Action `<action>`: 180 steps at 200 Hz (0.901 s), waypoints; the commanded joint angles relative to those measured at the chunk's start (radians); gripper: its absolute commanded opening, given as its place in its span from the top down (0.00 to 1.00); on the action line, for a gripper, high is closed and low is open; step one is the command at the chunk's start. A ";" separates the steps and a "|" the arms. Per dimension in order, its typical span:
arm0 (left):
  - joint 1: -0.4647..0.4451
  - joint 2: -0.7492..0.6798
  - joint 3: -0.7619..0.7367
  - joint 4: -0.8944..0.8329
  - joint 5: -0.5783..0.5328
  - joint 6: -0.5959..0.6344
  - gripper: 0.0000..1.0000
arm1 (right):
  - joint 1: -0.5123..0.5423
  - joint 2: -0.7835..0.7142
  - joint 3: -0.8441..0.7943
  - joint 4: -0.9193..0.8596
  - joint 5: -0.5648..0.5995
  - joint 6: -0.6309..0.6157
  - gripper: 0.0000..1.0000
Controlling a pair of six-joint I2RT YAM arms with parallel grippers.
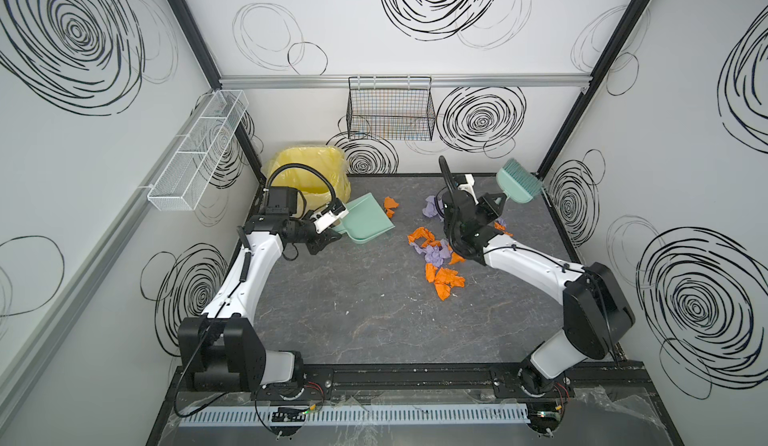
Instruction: Sweep away the paper scraps from the table
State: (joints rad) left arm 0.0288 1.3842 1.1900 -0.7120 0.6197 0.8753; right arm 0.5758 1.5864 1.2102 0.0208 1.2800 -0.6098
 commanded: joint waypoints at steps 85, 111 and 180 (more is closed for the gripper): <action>0.013 0.038 0.045 -0.018 0.020 -0.022 1.00 | -0.221 -0.143 0.019 -0.397 -0.783 0.702 1.00; 0.014 0.040 0.039 -0.017 0.030 -0.034 1.00 | -0.293 -0.095 0.040 -0.443 -0.862 0.778 1.00; 0.031 0.041 0.019 -0.012 0.035 -0.021 1.00 | -0.382 0.066 0.109 -0.590 -0.703 0.801 1.00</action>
State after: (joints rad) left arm 0.0406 1.4193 1.2060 -0.7177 0.6239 0.8482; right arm 0.2070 1.6035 1.2755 -0.4885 0.5144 0.1570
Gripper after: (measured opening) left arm 0.288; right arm 0.104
